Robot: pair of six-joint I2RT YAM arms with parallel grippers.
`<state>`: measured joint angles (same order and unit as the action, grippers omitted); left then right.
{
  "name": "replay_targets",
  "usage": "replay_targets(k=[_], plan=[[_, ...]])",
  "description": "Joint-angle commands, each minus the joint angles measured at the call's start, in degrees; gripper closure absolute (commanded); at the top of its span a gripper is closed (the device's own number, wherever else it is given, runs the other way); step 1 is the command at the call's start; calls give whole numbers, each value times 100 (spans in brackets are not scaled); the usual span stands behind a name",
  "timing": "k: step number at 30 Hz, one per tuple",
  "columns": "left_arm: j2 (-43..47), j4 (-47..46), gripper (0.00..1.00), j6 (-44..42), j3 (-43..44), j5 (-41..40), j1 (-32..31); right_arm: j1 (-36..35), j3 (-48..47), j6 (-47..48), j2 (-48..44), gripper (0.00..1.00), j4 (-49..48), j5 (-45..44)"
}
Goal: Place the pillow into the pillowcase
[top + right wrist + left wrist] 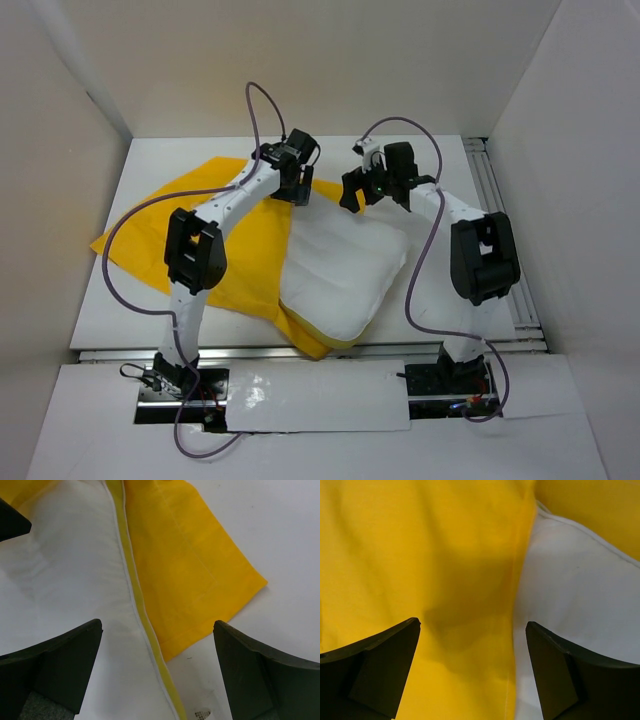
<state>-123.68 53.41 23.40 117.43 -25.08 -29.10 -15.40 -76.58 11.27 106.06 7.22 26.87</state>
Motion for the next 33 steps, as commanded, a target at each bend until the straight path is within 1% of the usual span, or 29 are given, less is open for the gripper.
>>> replay_targets(k=[1,6,7,8,10,11,12,13,14,15,18,19,23,25,26,27,28,29,30,33], plan=[[-51,-374,0,-274,262,231,-52,-33,-384,183,195,1,157,178],[-218,-428,0,-327,377,224,-52,-33,-376,121,310,1,96,231],[-296,-428,3,-327,377,223,-52,-33,-376,69,310,1,-1,283],[-297,-428,3,-327,377,92,-52,-33,-376,69,310,1,-2,283],[-455,-375,7,-327,377,-31,10,-33,-376,69,363,1,-2,336],[-455,-375,9,-327,377,-215,62,-33,-376,69,363,1,-2,388],[-603,-375,14,-405,377,-217,123,-33,-376,69,363,1,51,441],[-605,-375,14,-406,377,-217,124,-33,-376,69,363,1,51,442],[-605,-375,16,-406,377,-217,185,-33,-376,69,363,1,51,442],[-605,-375,25,-406,377,-269,186,-33,-376,69,363,1,51,442],[-605,-375,41,-345,430,-436,238,-33,-490,148,485,1,191,442],[-527,-375,50,-345,430,-436,238,-94,-577,148,486,1,192,442],[-376,-375,62,-406,492,-682,238,-227,-762,271,740,1,481,442],[-324,-375,66,-511,553,-822,238,-367,-885,332,811,1,482,442],[-271,-375,71,-512,553,-823,238,-446,-885,332,872,0,482,381],[-271,-375,83,-512,553,-823,238,-446,-938,332,933,0,482,450],[-271,-375,92,-512,614,-745,291,-525,-1008,254,934,0,482,520],[-210,-375,98,-459,615,-744,291,-595,-1008,253,1012,0,482,616],[-209,-375,100,-459,615,-657,291,-596,-1104,253,1117,0,560,896],[-96,-506,100,-537,668,-603,239,-841,-1342,323,1417,0,840,1039]])
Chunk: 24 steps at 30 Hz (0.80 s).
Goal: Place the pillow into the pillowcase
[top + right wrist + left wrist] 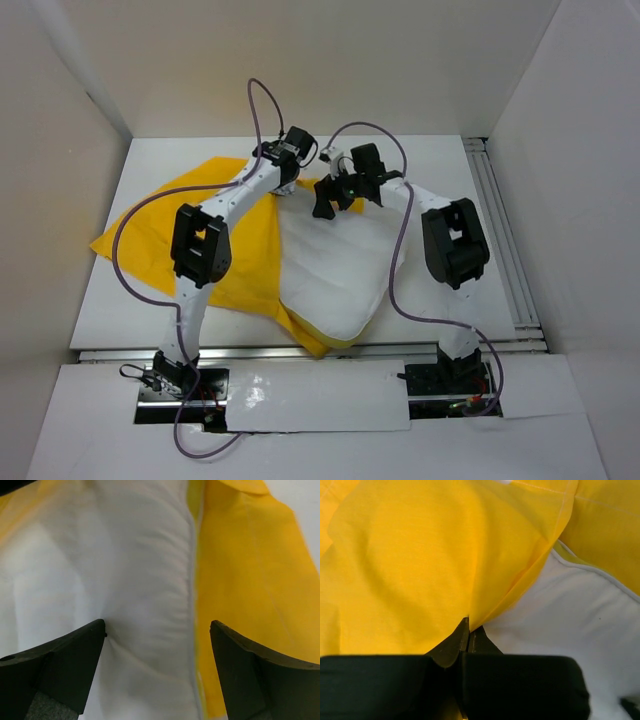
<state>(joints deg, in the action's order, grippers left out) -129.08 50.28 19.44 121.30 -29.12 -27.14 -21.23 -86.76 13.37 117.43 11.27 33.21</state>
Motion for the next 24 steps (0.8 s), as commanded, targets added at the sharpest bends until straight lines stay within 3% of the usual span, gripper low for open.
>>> replay_targets(k=[1,3,4,7,16,24], plan=[[445,-194,100,-195,281,-199,42,-337,-437,114,359,10,490,405],[506,-194,100,-247,351,-199,-20,-416,-491,184,430,33,613,467],[506,-194,100,-248,429,-286,-72,-486,-543,184,430,59,614,554],[759,-115,100,-248,684,-287,-134,-609,-220,132,-87,100,289,485],[1947,-238,100,-73,237,-67,-800,-899,1951,-255,-3029,100,-1555,142],[2483,-291,100,33,184,276,-1741,-1120,2717,-923,-3912,100,-2769,-420]])
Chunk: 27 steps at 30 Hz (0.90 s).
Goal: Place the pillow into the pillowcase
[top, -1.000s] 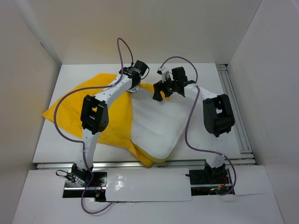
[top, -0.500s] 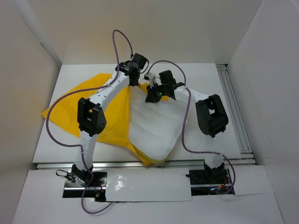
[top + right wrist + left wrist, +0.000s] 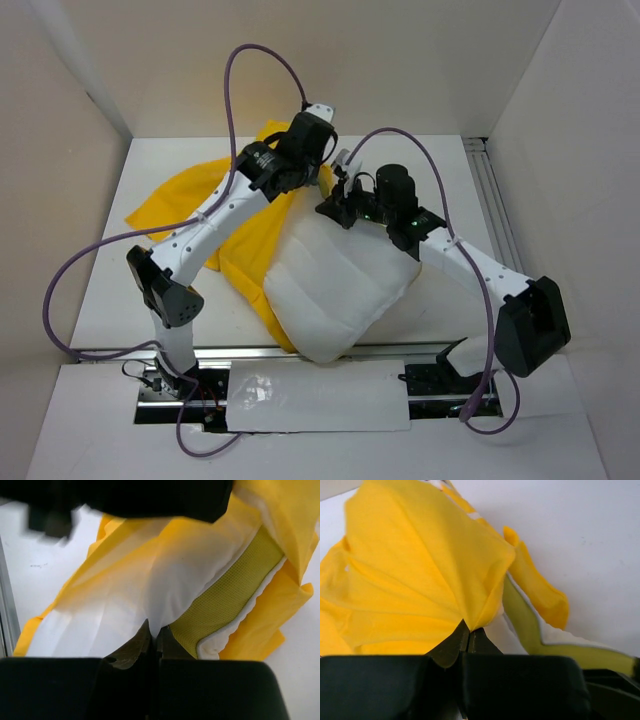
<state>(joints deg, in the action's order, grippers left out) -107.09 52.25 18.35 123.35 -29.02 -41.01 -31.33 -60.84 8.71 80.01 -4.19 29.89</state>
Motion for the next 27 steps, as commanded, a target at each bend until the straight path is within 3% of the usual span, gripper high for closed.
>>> replay_targets(k=[1,7,11,18,21,24,27], plan=[[337,-592,100,143,-100,265,-624,-110,125,-458,-239,100,-1338,-89],[829,-936,100,-85,-540,914,-1549,-110,722,-1091,-415,100,-2614,-581],[1172,-1269,100,-147,-1100,1591,-1795,22,1275,-1678,-669,100,-3690,-887],[1735,-1753,100,389,-2375,1916,-1849,241,2734,-2979,-1382,100,-5829,-1661],[1805,-1982,100,511,-2850,1830,-1849,312,2885,-3156,-1435,100,-5988,-1480],[1587,-1886,100,512,-2704,1364,-1762,365,2815,-3375,-1497,100,-5884,-1101],[1331,-1885,100,652,-2509,1433,-1384,365,2675,-3490,-1550,100,-5630,-793]])
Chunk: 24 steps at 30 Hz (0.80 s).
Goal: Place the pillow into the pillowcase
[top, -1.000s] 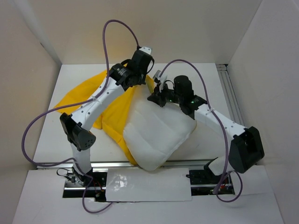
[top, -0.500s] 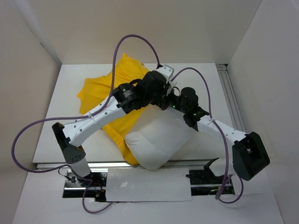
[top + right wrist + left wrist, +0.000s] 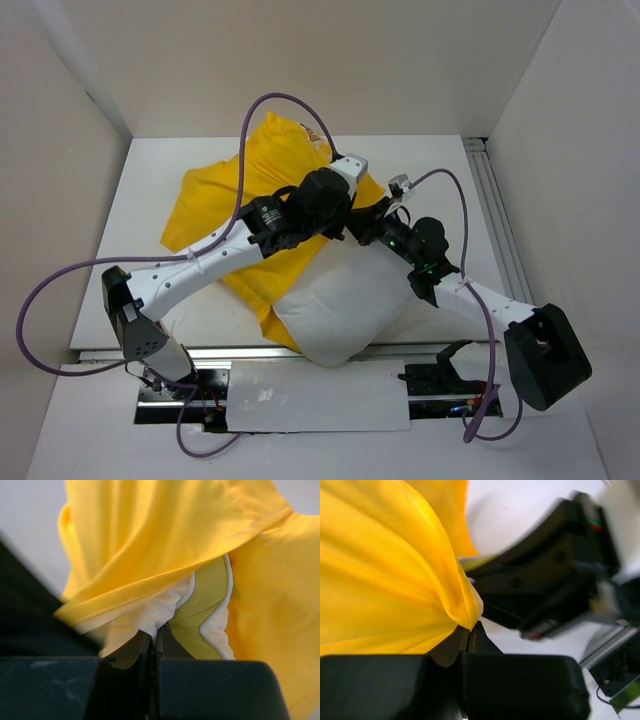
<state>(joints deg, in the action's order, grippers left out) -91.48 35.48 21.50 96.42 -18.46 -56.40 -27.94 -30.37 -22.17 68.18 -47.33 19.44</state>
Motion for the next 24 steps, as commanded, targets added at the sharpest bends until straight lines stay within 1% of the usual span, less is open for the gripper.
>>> replay_targets(k=[1,3,4,5,9,10,12,13,14,15,16,17,19,20,22,24], plan=[[-291,-209,100,338,323,543,243,26,-469,-471,-367,100,-1253,314],[-484,-209,100,277,499,781,392,26,-601,-472,-297,100,-1130,507],[-545,-270,100,198,701,948,454,-35,-602,-611,-245,100,-1129,508],[-598,-322,100,197,790,949,455,-36,-663,-674,-192,100,-1129,456],[-766,-376,100,-13,1176,1362,507,34,-663,-1297,-42,100,-1270,-115],[-835,-376,100,-14,1342,1432,594,35,-663,-1603,10,100,-1113,-325],[-915,-323,100,39,1467,1669,770,183,-1049,-1703,63,100,-692,-327],[-915,-323,100,39,1467,1844,771,184,-1163,-1781,142,100,-316,-501],[-967,-323,100,39,1398,2203,841,184,-1242,-1930,143,100,-225,-598],[-968,-384,100,39,1327,2328,841,184,-1243,-1983,230,100,-224,-686],[-968,-524,100,39,1066,2399,841,184,-1243,-2114,335,100,-224,-966],[-916,-629,100,39,898,2582,841,236,-1243,-2411,397,100,-224,-1056],[-836,-937,100,39,502,2803,841,325,-1174,-2747,607,100,-338,-1126],[-836,-1182,100,39,187,3108,841,403,-1112,-3027,678,100,-625,-1127],[-836,-1324,100,222,-61,2919,789,473,-901,-3309,862,100,-856,-1206],[-836,-1429,100,223,-360,2918,789,474,-822,-3442,1003,100,-1260,-987]])
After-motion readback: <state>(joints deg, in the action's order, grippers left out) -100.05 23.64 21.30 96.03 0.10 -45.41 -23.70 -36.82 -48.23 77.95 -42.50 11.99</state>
